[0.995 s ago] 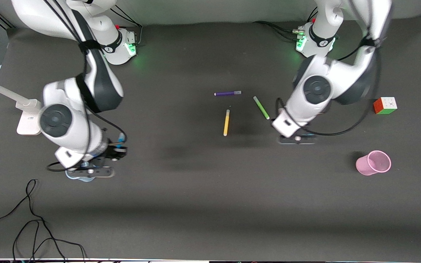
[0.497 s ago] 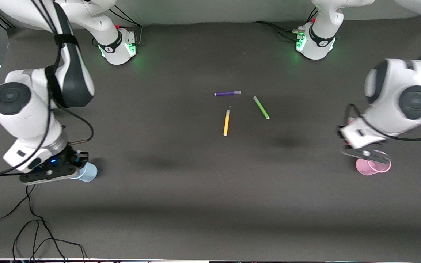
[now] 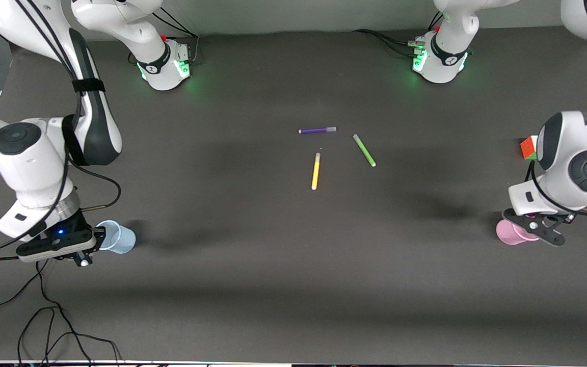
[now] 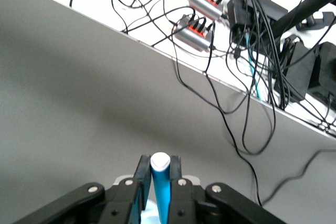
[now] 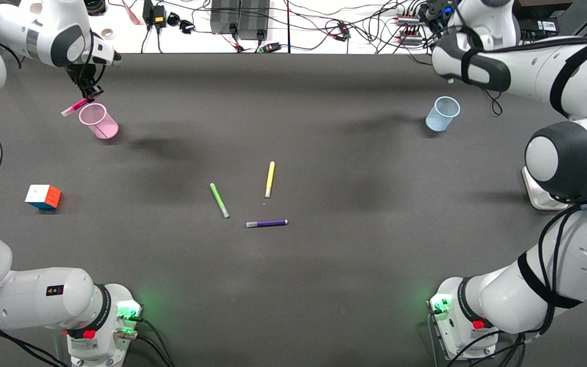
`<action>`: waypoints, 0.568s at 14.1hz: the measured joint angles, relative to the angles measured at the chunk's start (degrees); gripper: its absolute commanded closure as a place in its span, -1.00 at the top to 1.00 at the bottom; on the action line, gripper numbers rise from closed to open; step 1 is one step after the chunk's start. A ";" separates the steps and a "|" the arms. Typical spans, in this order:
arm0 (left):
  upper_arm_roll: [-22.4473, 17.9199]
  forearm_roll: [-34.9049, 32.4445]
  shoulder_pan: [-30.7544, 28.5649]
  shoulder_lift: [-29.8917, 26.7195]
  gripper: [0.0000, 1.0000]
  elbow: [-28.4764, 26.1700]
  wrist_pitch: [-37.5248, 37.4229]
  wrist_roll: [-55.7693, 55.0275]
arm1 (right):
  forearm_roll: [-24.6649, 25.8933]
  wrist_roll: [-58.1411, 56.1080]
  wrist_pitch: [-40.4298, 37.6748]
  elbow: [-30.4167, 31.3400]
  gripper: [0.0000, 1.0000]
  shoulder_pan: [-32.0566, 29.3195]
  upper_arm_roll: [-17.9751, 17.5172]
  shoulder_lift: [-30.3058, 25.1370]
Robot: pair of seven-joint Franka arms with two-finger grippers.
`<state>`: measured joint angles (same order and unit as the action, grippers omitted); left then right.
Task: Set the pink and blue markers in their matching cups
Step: 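Lift the blue marker toward the blue cup while the left gripper carries pink, then lower the blue marker into the blue cup while the left gripper lowers pink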
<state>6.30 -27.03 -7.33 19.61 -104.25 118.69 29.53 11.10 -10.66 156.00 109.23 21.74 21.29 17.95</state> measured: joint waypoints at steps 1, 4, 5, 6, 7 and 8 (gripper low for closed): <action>0.01 -1.70 -0.55 1.02 -1.00 0.03 1.66 1.77 | 0.00 -0.01 3.93 2.41 -1.00 -0.22 0.04 -0.10; 0.00 -3.36 -3.21 3.17 -1.00 1.07 6.46 10.80 | 0.00 -0.02 13.49 9.22 -1.00 -0.81 0.21 -1.19; -0.02 -3.46 -4.24 3.96 -1.00 1.86 8.00 14.69 | 0.00 -0.02 16.05 11.41 -1.00 -0.90 0.25 -1.66; -0.01 -3.49 -5.17 4.86 -1.00 2.86 9.23 18.13 | 0.00 -0.02 17.82 13.29 -1.00 -0.95 0.32 -2.16; -0.02 -3.95 -5.88 5.92 -1.00 3.75 10.51 20.90 | 0.00 -0.02 18.67 14.75 -1.00 -1.04 0.48 -2.70; 0.01 -5.86 -6.31 7.15 -1.00 4.46 11.89 23.21 | 0.00 -0.02 19.16 15.98 -1.00 -1.15 0.76 -3.29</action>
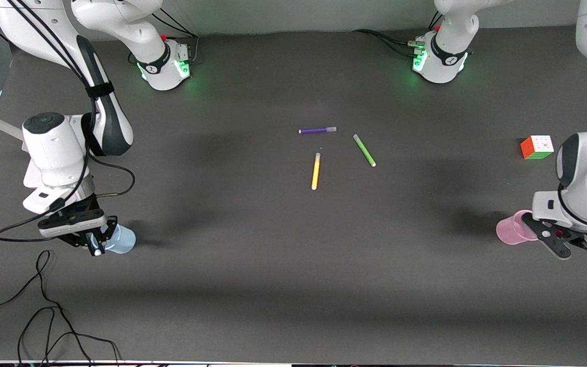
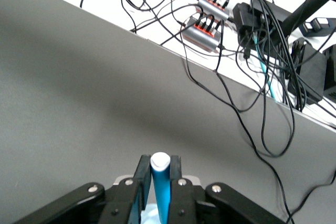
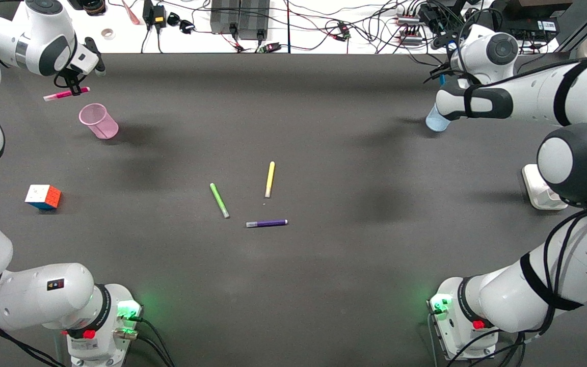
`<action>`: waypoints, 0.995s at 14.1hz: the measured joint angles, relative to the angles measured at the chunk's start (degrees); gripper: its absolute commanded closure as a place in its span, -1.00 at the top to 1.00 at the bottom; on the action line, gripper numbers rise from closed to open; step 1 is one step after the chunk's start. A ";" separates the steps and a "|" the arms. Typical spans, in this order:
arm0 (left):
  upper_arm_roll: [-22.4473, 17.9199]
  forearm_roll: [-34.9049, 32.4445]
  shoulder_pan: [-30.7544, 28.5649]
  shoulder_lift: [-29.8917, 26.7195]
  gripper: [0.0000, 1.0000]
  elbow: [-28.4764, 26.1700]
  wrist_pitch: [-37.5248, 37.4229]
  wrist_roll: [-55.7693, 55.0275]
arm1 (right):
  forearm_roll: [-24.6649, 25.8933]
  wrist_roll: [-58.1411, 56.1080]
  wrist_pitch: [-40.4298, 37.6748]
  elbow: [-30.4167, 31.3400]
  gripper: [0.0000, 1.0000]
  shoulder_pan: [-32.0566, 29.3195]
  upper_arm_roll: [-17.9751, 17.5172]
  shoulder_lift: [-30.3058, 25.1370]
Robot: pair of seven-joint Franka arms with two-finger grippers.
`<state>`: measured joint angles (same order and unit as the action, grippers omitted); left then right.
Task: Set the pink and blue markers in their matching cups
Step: 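Lower the blue marker into the blue cup while the left gripper lowers pink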
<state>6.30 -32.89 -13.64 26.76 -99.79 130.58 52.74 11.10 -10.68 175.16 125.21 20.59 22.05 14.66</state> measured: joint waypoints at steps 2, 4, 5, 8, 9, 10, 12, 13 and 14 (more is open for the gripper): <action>0.37 -4.65 0.04 1.58 -1.00 0.33 0.81 1.19 | 0.00 0.00 0.22 1.45 -1.00 -0.28 0.28 -0.78; 0.80 -6.35 0.30 2.29 -1.00 0.34 0.26 1.44 | 0.00 0.00 0.29 2.71 -1.00 -0.97 0.41 -0.97; 0.87 -6.62 0.37 2.41 -1.00 0.33 -0.87 1.56 | 0.00 0.00 0.32 3.32 -1.00 -1.15 0.47 -0.97; 1.13 -7.16 0.86 2.47 -1.00 0.15 -6.53 2.18 | 0.00 0.00 1.07 4.90 -1.00 -1.68 0.49 -0.78; 1.19 -7.21 1.37 2.47 -1.00 0.13 -8.55 2.20 | 0.00 0.00 1.76 5.39 -0.92 -1.84 0.49 -0.58; 1.23 -7.25 1.93 2.47 -1.00 0.12 -10.37 2.20 | 0.00 0.00 2.55 5.81 -0.78 -1.92 0.49 -0.33; 1.29 -7.28 3.19 2.47 -1.00 0.12 -13.36 2.14 | 0.00 0.00 3.00 6.12 -0.49 -1.93 0.49 0.18; 1.30 -7.29 3.80 2.46 -1.00 0.12 -14.14 2.05 | 0.00 0.00 3.18 6.12 0.46 -1.93 0.49 0.42; 1.30 -7.30 4.23 2.47 -1.00 0.07 -14.24 1.95 | 0.00 0.00 3.34 6.12 0.99 -1.93 0.49 0.60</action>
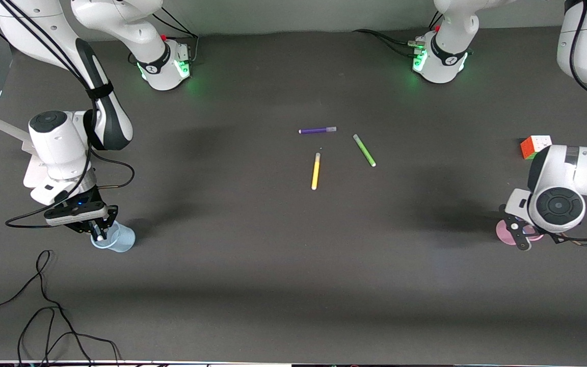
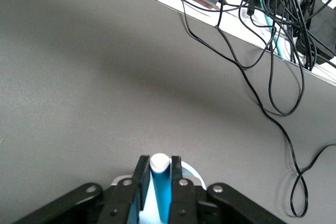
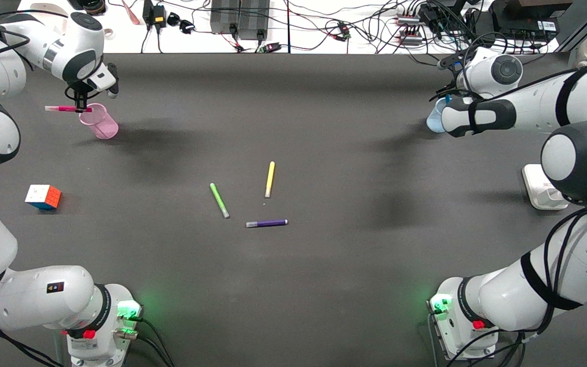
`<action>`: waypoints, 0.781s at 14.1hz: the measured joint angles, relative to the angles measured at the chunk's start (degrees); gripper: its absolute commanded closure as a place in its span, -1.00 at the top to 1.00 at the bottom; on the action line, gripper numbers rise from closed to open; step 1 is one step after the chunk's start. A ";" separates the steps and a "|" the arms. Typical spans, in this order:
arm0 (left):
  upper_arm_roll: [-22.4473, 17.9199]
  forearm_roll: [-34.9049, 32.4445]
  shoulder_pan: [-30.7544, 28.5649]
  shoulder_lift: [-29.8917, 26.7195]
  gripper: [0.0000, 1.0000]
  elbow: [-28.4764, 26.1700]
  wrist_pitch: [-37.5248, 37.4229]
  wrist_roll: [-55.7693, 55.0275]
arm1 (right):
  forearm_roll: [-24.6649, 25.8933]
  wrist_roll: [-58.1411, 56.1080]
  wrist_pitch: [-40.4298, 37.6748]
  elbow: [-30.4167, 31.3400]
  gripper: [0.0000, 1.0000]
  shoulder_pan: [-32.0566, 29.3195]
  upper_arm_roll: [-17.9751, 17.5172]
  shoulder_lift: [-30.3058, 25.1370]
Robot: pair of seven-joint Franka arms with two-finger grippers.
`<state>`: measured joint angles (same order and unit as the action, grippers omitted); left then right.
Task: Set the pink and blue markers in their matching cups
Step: 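Lower the blue marker into the blue cup while the left gripper lowers pink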
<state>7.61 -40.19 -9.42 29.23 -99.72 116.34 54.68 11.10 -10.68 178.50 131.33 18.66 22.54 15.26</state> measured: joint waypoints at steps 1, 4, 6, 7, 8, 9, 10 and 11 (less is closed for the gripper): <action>0.00 -0.29 0.26 0.03 -1.00 -0.12 0.00 -0.07 | 0.00 0.00 0.09 0.00 1.00 0.00 0.00 0.12; -0.02 -2.68 0.41 0.94 -1.00 -0.30 0.01 -1.73 | 0.00 0.00 0.19 -0.12 1.00 0.02 -0.09 0.24; 0.00 -4.08 0.99 1.88 -1.00 -0.31 0.02 -3.86 | 0.00 0.00 0.15 -0.43 1.00 0.03 -0.14 0.24; 0.01 -4.28 1.45 2.27 -1.00 -0.30 0.02 -4.66 | 0.00 0.00 -0.23 -0.75 1.00 0.03 -0.20 0.24; 0.00 -4.37 1.85 2.57 -1.00 -0.31 0.02 -5.12 | 0.00 0.00 -1.40 -1.34 1.00 0.03 -0.29 0.24; 0.00 -4.56 2.22 2.76 -1.00 -0.31 0.02 -5.47 | 0.00 0.00 -3.10 -2.21 1.00 0.04 -0.37 0.23; 0.00 -5.27 2.58 2.92 -1.00 -0.31 0.01 -6.40 | 0.00 0.00 -5.13 -3.28 1.00 0.06 -0.44 0.18; 0.00 -6.20 2.91 3.15 -1.00 -0.31 0.00 -7.78 | 0.00 0.00 -6.96 -4.25 1.00 0.07 -0.48 0.10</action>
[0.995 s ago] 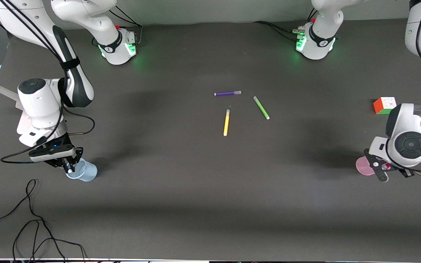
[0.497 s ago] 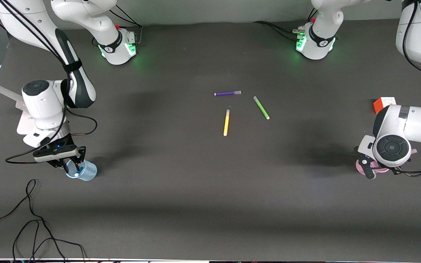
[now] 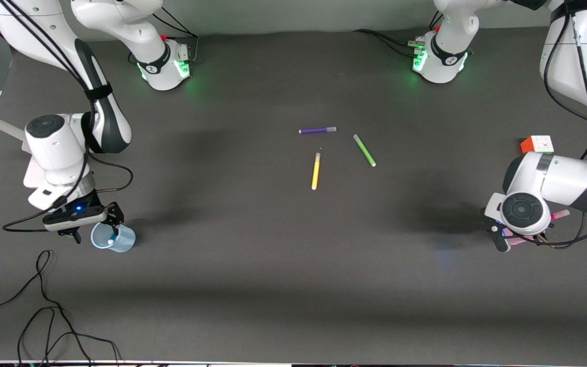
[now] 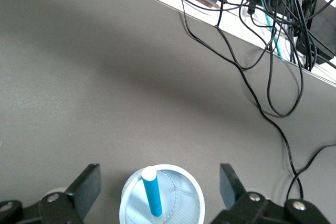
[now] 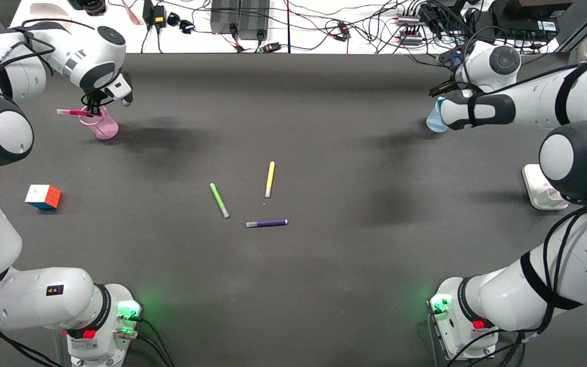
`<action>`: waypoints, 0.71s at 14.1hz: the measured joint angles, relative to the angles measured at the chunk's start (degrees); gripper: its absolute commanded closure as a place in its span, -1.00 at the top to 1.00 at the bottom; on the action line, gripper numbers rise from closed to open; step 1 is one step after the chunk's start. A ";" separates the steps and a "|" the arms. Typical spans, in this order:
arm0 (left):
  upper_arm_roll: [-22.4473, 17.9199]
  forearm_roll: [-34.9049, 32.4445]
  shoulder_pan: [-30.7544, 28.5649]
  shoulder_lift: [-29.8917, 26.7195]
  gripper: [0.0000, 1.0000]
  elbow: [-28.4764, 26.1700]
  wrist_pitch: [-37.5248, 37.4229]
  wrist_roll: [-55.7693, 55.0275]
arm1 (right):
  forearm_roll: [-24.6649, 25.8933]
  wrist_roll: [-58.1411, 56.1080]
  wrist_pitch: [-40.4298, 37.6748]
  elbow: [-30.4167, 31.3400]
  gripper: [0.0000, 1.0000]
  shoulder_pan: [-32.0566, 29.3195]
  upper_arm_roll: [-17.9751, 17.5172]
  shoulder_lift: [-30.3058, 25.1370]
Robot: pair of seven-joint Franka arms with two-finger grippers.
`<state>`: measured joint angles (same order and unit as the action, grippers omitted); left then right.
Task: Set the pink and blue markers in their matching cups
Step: 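Lower the blue marker into the blue cup while the left gripper lowers pink, then open both grippers to release the markers into the cups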
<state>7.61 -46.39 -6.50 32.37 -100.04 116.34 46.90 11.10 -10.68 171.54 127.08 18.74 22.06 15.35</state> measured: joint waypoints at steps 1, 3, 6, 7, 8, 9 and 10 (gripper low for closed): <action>0.00 -0.60 0.35 0.31 -1.00 -0.01 0.00 -1.19 | 0.00 0.00 -1.45 -0.77 1.00 0.03 -0.05 -0.11; 0.00 -1.30 0.85 0.95 -0.80 -0.01 0.00 -2.50 | 0.00 0.00 -4.86 -2.24 1.00 0.18 -0.09 -0.55; -0.04 -1.50 0.92 1.07 0.79 0.05 0.00 -2.83 | -4.36 0.05 -16.59 -6.76 1.00 0.39 -1.15 -2.26; -0.07 -1.53 0.92 1.07 0.99 0.05 0.00 -2.83 | -7.82 -0.05 -22.70 -9.54 1.00 0.54 -1.83 -2.92; -0.10 -1.56 0.92 1.07 1.00 0.05 0.00 -2.83 | -10.00 -0.05 -28.51 -12.64 1.00 0.70 -2.29 -3.40; -0.10 -1.59 0.92 1.07 1.00 0.05 0.00 -2.83 | -11.14 -0.05 -33.85 -15.77 1.00 0.85 -2.52 -3.73; -0.10 -1.61 0.92 1.07 1.00 0.05 0.00 -2.83 | -11.70 -0.05 -38.67 -18.76 1.00 0.97 -2.61 -4.00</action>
<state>7.51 -48.00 -5.58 33.44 -99.99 116.34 44.08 -0.59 -10.73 132.87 108.32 19.70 19.45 11.35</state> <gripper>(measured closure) 0.352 0.000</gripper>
